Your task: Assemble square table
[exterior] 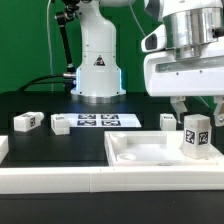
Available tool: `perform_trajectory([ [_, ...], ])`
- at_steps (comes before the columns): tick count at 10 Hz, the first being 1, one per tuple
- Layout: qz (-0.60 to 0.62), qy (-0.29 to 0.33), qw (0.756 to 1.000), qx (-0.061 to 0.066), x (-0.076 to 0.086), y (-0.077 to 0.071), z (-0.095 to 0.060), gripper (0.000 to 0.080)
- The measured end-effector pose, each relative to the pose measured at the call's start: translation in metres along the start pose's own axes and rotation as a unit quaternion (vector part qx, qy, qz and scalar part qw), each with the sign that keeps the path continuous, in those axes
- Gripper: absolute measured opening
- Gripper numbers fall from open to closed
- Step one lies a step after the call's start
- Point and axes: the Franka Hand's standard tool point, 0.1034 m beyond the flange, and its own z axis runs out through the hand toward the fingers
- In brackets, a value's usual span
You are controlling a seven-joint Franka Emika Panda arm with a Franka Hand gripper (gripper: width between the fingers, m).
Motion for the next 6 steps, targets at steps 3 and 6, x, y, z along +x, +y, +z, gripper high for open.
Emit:
perform_trajectory([
  [3, -0.139, -0.004, 0.99, -0.008, 0.0003, 0.0004, -0.0005, 0.0643],
  [6, -0.244, -0.005, 0.97, -0.008, 0.0004, 0.0006, -0.0004, 0.0649],
])
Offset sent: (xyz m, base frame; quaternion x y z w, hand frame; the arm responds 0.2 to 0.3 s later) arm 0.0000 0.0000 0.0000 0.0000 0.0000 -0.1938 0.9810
